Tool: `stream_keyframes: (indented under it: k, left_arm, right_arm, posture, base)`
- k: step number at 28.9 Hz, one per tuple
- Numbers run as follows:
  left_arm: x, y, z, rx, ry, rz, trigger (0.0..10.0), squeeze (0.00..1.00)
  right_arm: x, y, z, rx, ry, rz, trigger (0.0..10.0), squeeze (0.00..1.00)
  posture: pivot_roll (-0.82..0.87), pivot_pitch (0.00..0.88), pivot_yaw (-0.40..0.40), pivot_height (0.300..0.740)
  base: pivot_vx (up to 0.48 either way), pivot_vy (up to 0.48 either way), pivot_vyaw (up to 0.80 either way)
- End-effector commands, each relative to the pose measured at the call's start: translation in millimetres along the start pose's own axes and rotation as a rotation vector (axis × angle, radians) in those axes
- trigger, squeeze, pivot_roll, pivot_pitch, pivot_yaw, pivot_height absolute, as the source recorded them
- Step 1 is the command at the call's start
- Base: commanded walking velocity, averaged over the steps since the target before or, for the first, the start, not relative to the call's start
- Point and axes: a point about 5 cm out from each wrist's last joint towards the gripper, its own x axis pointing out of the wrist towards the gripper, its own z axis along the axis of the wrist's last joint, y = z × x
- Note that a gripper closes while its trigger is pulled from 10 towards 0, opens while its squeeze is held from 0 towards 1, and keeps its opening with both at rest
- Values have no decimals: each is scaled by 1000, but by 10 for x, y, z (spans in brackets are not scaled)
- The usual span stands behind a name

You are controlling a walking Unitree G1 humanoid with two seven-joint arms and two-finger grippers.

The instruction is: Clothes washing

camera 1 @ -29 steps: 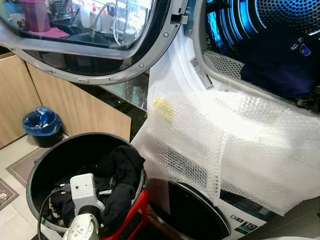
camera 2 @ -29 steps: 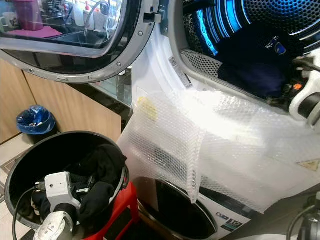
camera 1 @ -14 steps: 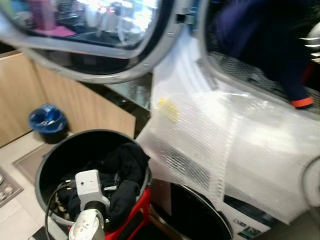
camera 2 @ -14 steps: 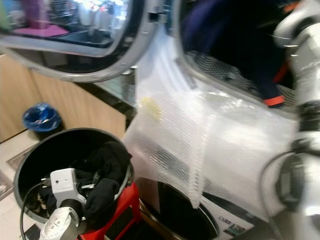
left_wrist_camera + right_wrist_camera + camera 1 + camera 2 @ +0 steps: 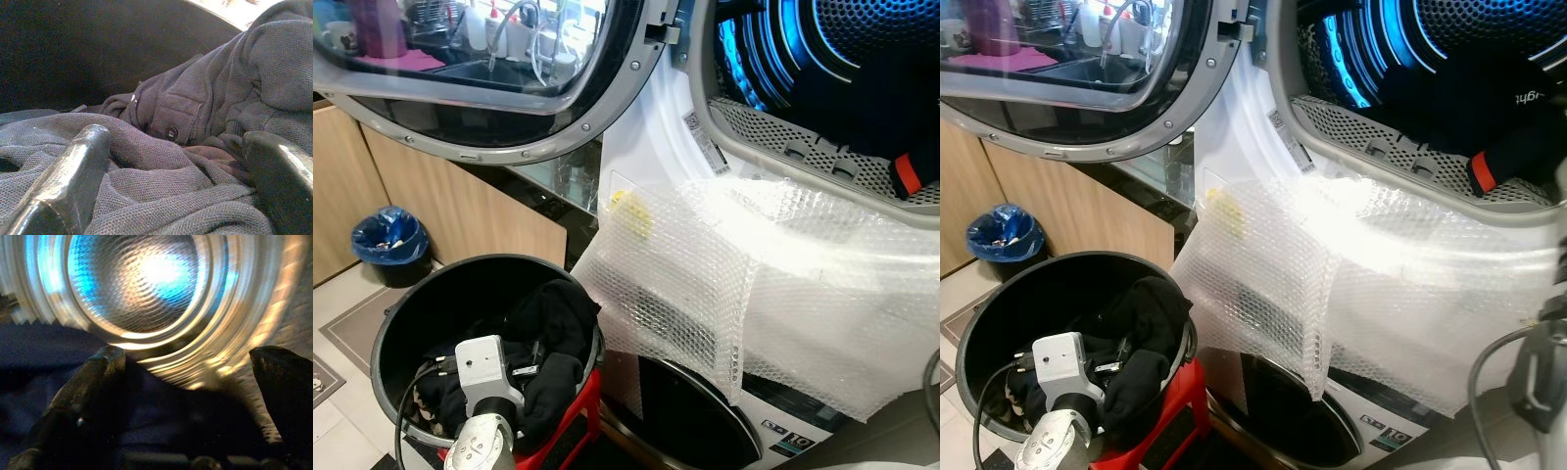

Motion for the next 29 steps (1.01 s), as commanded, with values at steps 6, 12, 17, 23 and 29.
stream_keyframes:
  k: [6,12,17,23,29]
  left_arm:
    - [-50,-117,-314,-5,157,-47,10000,0]
    - [-53,-126,-322,-7,160,-59,10000,0]
    - [-43,-135,-326,-3,164,-72,10000,0]
    - [-40,-121,-322,19,164,-79,10000,0]
    - [-26,-105,-320,29,165,-86,10000,0]
  right_arm:
    - [-96,354,176,210,-66,395,10000,0]
    - [-390,300,379,473,-257,671,10000,0]
    - [-631,284,404,562,-308,883,10000,0]
    - [-1211,495,98,509,-200,1268,10000,0]
    - [-1758,738,32,739,-118,1567,10000,0]
  posture:
    - [15,108,-199,740]
    - [-1,110,-190,740]
    - [-6,111,-186,740]
    - [-9,113,-184,740]
    - [-24,111,-178,740]
  base:
    - [0,0,0]
    - [0,0,0]
    - [0,0,0]
    - [0,0,0]
    - [0,0,0]
